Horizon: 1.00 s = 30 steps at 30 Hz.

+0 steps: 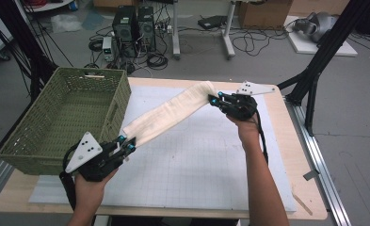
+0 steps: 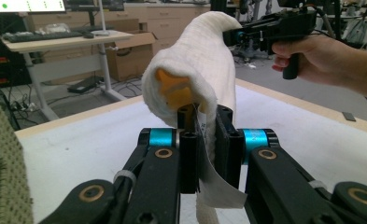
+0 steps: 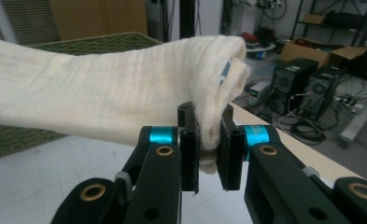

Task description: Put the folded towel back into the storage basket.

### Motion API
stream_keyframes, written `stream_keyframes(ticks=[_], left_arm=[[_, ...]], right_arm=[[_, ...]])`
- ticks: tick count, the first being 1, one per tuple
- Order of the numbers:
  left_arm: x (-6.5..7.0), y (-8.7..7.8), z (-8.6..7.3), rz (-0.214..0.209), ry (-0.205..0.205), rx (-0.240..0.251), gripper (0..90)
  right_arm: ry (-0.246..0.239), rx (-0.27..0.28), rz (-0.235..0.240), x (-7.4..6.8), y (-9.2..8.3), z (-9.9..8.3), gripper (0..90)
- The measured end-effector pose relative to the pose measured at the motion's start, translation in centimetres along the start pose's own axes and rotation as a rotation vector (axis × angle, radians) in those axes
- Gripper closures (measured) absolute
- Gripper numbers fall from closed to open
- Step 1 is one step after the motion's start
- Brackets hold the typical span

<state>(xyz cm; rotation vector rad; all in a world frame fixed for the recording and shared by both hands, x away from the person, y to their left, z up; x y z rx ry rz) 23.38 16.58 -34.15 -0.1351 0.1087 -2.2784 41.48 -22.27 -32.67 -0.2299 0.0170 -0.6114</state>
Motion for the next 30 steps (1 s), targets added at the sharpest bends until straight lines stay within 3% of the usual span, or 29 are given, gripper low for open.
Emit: stream_keyframes(ticks=[2, 12, 22, 30], left_arm=[[-0.2, -0.2, -0.1, 0.004, 0.002, 0.000, 81.8], [-1.5, -1.9, 0.3, 0.061, 0.003, 0.026, 81.8], [-3.5, -4.1, 0.3, 0.136, -0.024, 0.049, 81.8], [-4.6, -5.5, 0.5, 0.189, -0.034, 0.065, 81.7]], right_arm=[[0.021, 0.012, 0.021, 0.2, 0.7, 0.2, 81.3], [0.012, 0.003, 0.070, 0.1, 4.9, 2.4, 81.2], [-0.033, -0.024, 0.121, -1.0, 9.7, 4.9, 81.3], [-0.059, -0.010, 0.157, -1.8, 13.1, 6.4, 81.3]])
Point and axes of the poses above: each handheld gripper's, and its own axes: y roughly forward along the jaws, z roughly out of its top, x roughly to its right, the point moved 1 cm from there along y, roughly forward along the jaws, and after that the axes turned 3 degrees about -y, right-handed, at the moved point
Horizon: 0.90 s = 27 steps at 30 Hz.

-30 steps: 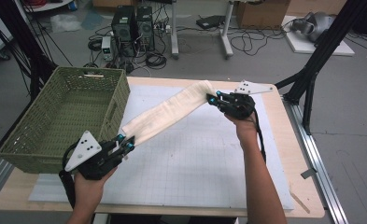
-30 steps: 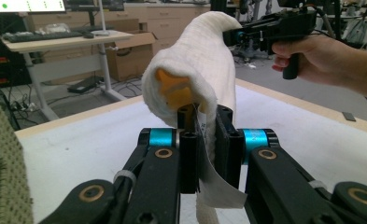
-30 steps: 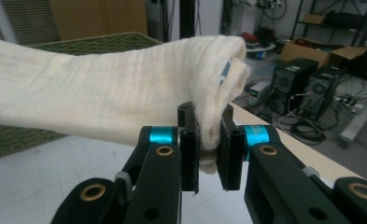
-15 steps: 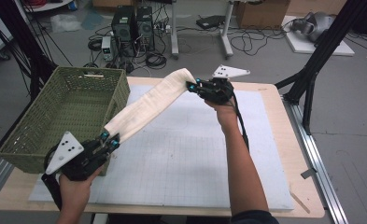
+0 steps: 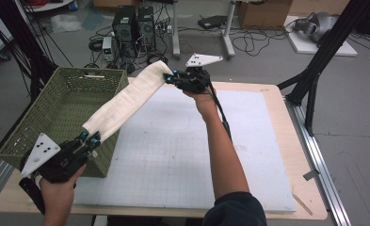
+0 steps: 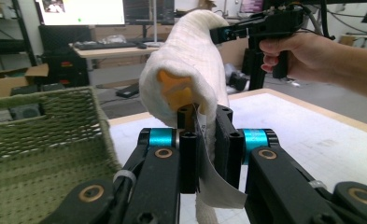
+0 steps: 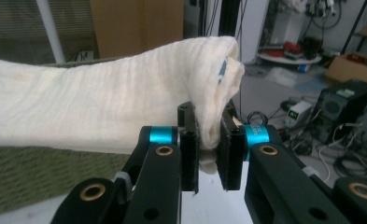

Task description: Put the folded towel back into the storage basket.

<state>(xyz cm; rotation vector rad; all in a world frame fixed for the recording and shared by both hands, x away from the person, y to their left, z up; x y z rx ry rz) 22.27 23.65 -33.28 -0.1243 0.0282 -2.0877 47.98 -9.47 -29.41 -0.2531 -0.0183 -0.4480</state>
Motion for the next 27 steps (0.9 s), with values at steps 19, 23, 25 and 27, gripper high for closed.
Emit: stream_keyframes(ticks=[19, 23, 25, 27], left_arm=[[-3.1, -2.6, 0.2, 0.115, -0.055, 0.028, 81.6], [-3.7, -3.0, 0.2, 0.136, -0.055, 0.033, 81.7], [-4.0, -3.3, 0.2, 0.147, -0.054, 0.029, 81.7], [-4.3, -3.4, 0.0, 0.156, -0.059, 0.025, 81.7]], right_arm=[[-0.030, 0.028, 0.076, -1.4, 6.3, 2.8, 81.2], [-0.026, 0.027, 0.084, -1.5, 7.5, 2.8, 81.2], [-0.024, 0.019, 0.090, -1.6, 8.3, 2.9, 81.2], [-0.023, 0.014, 0.094, -1.7, 9.1, 2.9, 81.2]])
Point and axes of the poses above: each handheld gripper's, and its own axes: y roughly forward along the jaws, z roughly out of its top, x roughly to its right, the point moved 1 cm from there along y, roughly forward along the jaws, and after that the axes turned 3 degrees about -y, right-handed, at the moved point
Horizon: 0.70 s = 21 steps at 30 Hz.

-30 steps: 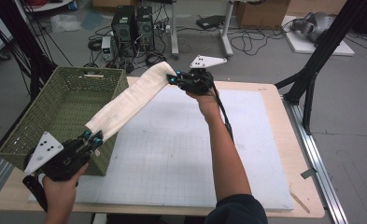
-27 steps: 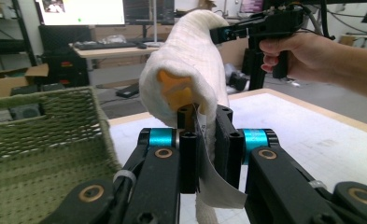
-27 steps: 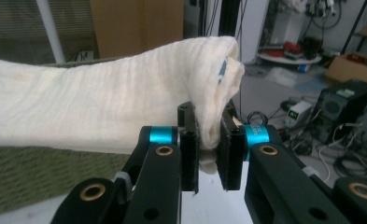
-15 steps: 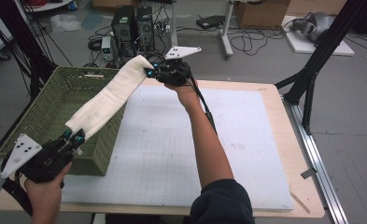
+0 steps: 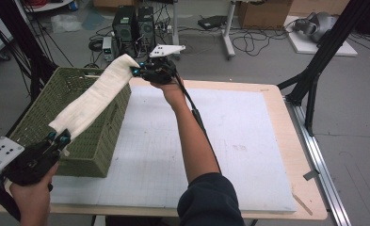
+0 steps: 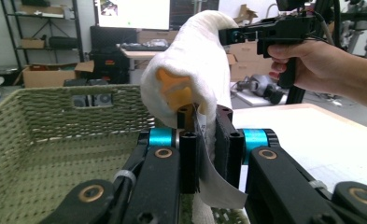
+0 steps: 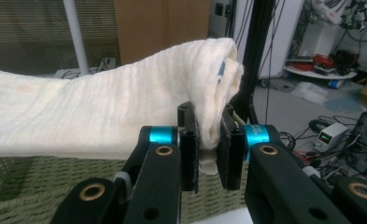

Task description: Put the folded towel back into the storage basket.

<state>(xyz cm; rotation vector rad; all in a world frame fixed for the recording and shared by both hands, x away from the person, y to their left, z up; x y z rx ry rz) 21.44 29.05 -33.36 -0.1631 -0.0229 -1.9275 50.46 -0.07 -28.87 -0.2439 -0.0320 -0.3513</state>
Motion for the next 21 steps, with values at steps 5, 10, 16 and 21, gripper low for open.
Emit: stream_keyframes(ticks=[5, 10, 16, 21], left_arm=[[-0.6, -0.3, -0.2, 0.013, -0.012, -0.001, 81.8], [-0.5, -0.5, 0.2, 0.016, -0.001, 0.006, 81.8], [-0.9, -1.0, 0.6, 0.032, 0.005, 0.015, 81.9], [-1.4, -1.3, 0.7, 0.047, -0.007, 0.019, 81.9]], right_arm=[[0.016, -0.009, 0.000, 0.0, 1.6, -0.4, 81.2], [0.037, -0.023, 0.001, 0.0, 2.9, -1.1, 81.2], [0.040, -0.026, 0.005, -0.2, 4.2, -1.2, 81.2], [0.042, -0.036, 0.013, -0.4, 5.7, -1.0, 81.2]])
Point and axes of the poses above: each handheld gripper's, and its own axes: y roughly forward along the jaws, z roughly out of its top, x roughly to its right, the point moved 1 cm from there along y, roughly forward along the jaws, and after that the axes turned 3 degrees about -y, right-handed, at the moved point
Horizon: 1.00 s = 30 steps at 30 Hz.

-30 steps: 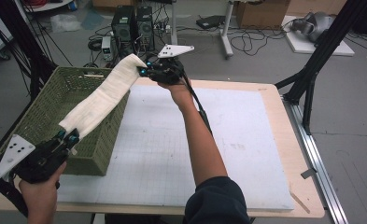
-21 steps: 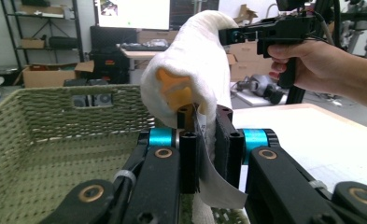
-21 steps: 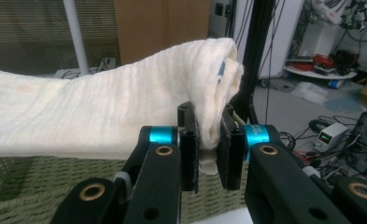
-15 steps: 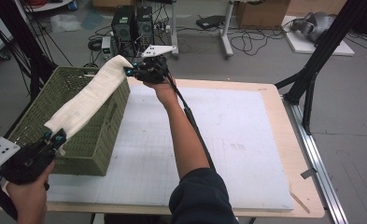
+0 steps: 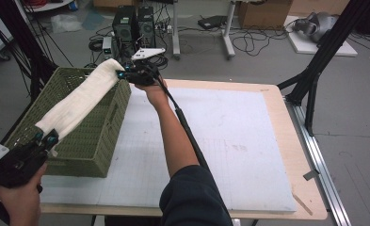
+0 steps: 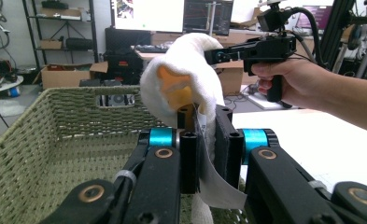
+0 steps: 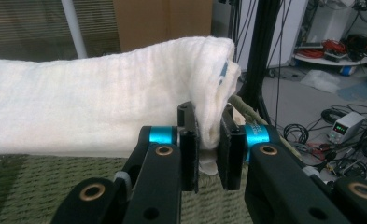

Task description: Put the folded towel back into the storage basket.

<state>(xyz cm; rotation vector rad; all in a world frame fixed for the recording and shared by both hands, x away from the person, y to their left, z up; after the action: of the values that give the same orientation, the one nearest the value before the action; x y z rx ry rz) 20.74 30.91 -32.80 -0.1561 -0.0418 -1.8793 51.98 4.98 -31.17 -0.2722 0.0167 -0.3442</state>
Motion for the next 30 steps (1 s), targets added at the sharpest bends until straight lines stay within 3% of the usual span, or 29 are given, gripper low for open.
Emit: stream_keyframes(ticks=[9, 14, 15, 16, 18, 19, 22, 24, 30], left_arm=[[-1.1, -0.5, 0.2, 0.045, -0.006, -0.013, 81.9], [-1.8, -0.6, 0.2, 0.083, -0.015, -0.030, 80.9], [-2.0, -0.5, 0.1, 0.100, -0.016, -0.054, 78.8], [-2.3, -0.2, -0.1, 0.134, -0.024, -0.088, 70.3], [-2.8, 0.3, -0.4, 0.231, -0.097, -0.127, 28.9], [-2.9, 0.3, -0.5, 0.230, -0.109, -0.128, 19.6], [-2.8, 0.3, -0.4, 0.235, -0.089, -0.139, 19.8], [-2.6, 0.2, -0.3, 0.218, -0.083, -0.121, 19.8], [-2.3, 0.1, -0.1, 0.189, -0.081, -0.104, 19.8]], right_arm=[[-0.003, -0.032, -0.010, -0.7, 3.3, 0.0, 81.3], [-0.011, -0.062, -0.046, -1.5, 5.3, 0.8, 81.2], [-0.018, -0.083, -0.062, -1.8, 5.8, 1.0, 80.9], [-0.029, -0.106, -0.080, -2.1, 6.4, 1.1, 78.2], [-0.015, -0.143, -0.142, -2.6, 7.5, 1.1, 54.3], [0.010, -0.144, -0.150, -2.8, 7.8, 1.0, 50.6], [0.012, -0.144, -0.126, -3.4, 8.2, 1.1, 46.5], [0.005, -0.149, -0.104, -3.7, 8.1, 1.2, 45.9], [0.019, -0.124, -0.080, -3.6, 6.5, 1.5, 41.2]])
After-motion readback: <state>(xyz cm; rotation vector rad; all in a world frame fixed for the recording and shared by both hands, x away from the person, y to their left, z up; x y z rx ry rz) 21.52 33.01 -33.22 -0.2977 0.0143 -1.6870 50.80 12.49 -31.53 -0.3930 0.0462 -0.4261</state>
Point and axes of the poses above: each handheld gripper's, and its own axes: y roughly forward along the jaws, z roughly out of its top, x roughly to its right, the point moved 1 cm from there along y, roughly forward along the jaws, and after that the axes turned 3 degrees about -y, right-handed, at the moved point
